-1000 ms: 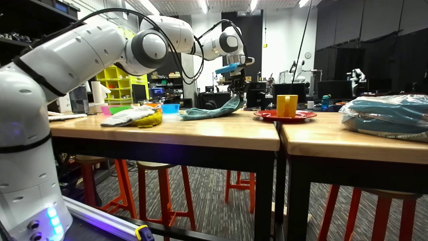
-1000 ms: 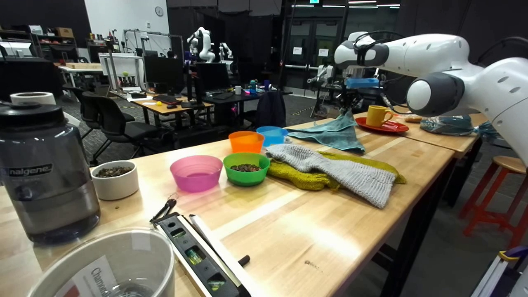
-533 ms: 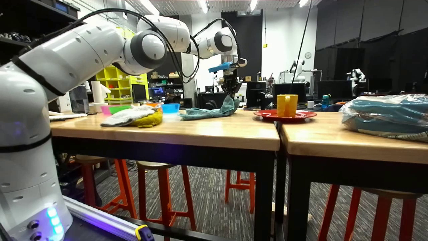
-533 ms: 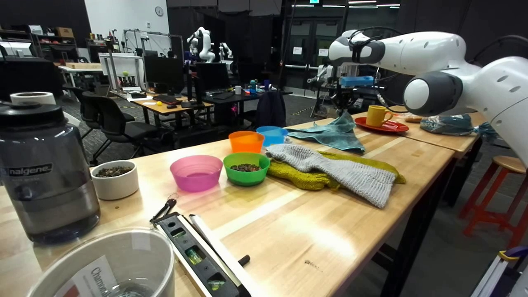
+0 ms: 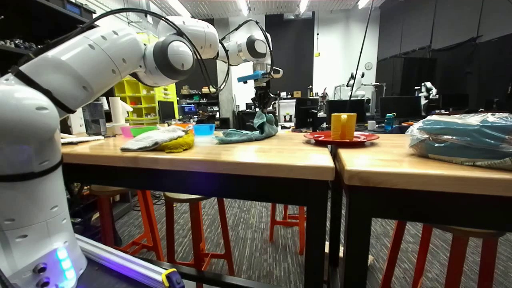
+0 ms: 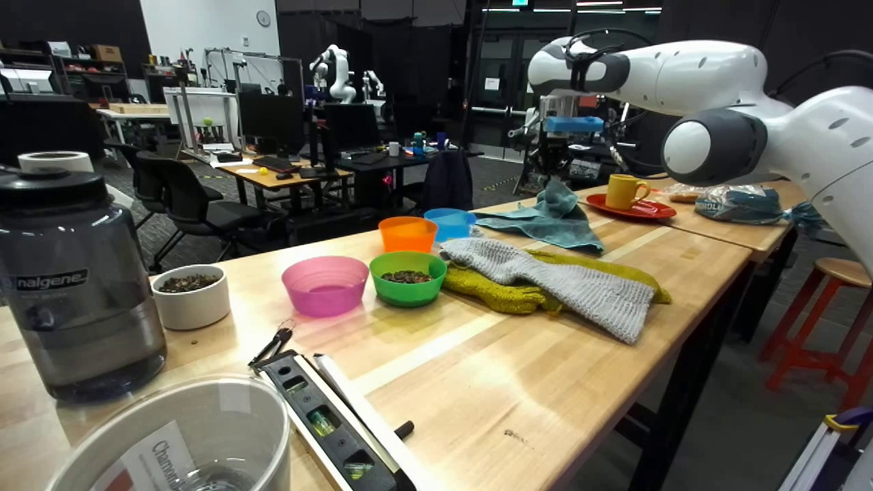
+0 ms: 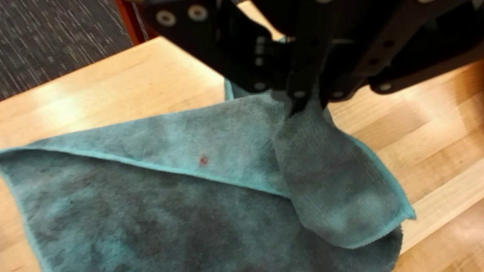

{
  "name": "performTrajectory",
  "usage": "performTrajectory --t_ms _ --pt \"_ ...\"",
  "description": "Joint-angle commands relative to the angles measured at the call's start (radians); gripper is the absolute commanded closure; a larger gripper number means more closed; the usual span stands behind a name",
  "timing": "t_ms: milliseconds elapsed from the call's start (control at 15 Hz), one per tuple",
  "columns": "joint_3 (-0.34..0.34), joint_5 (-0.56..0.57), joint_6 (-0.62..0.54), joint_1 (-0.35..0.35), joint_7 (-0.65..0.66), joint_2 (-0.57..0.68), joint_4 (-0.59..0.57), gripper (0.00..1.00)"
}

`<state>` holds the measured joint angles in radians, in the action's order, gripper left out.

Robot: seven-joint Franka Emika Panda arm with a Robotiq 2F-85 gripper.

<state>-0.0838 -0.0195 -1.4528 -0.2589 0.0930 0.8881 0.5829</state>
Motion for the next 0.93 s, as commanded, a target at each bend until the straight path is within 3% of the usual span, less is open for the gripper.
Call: performTrajectory --t_ms 0,867 --pt "0.019 -0.028 0.051 0.012 0.030 -0.056 0.030 0.99" --pt "0.080 -0.074 0.168 0.032 0.048 -0.106 0.088 0.99"
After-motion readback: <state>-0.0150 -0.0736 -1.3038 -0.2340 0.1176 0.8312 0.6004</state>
